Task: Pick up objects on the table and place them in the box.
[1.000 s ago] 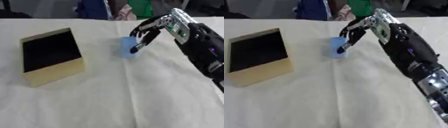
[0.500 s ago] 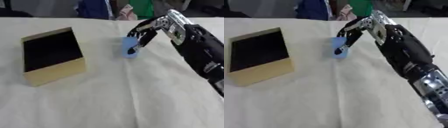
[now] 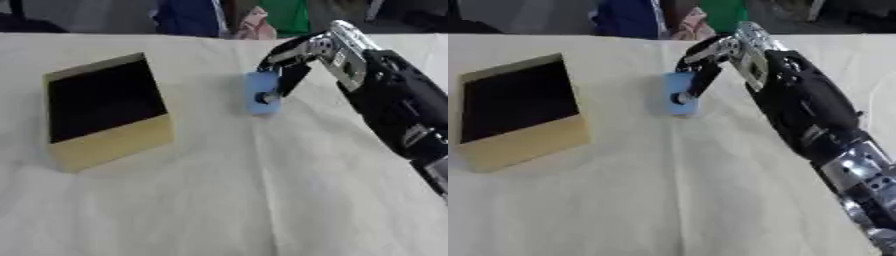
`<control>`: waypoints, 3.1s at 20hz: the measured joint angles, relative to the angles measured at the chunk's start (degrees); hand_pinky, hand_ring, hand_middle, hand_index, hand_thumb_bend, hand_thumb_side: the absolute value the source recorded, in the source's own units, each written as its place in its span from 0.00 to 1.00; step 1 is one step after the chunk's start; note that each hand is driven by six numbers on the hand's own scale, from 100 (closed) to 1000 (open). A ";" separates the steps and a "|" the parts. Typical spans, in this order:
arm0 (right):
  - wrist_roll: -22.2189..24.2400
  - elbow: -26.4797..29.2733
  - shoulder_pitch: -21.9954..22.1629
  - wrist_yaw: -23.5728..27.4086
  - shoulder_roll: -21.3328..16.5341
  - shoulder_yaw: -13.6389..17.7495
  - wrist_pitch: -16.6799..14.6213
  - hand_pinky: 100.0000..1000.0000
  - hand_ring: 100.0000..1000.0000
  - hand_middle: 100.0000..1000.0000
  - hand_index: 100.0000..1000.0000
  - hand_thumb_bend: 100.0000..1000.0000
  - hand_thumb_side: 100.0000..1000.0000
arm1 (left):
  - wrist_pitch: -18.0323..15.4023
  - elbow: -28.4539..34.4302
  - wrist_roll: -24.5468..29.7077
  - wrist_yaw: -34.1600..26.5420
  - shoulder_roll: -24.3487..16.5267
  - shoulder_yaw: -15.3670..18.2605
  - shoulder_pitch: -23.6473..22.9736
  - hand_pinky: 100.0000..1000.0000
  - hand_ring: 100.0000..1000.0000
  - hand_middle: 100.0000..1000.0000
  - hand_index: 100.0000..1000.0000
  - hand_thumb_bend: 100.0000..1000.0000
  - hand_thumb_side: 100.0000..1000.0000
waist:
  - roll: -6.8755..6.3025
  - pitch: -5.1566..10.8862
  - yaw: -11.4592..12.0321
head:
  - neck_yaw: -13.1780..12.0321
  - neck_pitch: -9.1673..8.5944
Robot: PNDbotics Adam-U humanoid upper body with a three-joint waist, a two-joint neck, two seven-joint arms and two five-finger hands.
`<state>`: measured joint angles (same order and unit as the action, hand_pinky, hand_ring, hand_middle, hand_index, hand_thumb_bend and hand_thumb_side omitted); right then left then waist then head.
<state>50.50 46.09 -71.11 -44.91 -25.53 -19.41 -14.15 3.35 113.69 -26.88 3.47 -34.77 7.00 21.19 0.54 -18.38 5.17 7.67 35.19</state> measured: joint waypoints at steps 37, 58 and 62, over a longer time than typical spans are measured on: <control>-10.68 8.88 -6.08 2.59 16.66 2.11 10.56 0.55 0.56 0.57 0.72 0.00 0.58 | -1.43 0.00 1.74 -0.69 0.96 -0.98 3.15 0.71 0.79 0.67 0.76 0.02 0.88 | 0.61 2.18 1.12 | 4.48 2.42; -18.88 -0.19 -6.02 -8.64 27.50 6.72 13.11 0.63 0.64 0.64 0.79 0.00 0.63 | -1.74 0.00 2.10 -0.98 1.57 -1.20 4.00 0.70 0.78 0.67 0.76 0.02 0.89 | 0.90 1.77 2.49 | 6.17 1.36; -19.58 -1.33 -6.02 -11.26 28.32 6.96 12.62 0.76 0.75 0.76 0.89 0.00 0.70 | -1.73 0.00 2.11 -1.00 1.61 -1.31 4.05 0.70 0.78 0.67 0.76 0.02 0.89 | 1.00 1.65 2.68 | 6.62 1.01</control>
<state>30.92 44.76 -77.13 -56.16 2.79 -12.45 -1.52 1.61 113.69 -24.77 2.47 -33.15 5.69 25.24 1.55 -16.73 7.86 14.29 36.20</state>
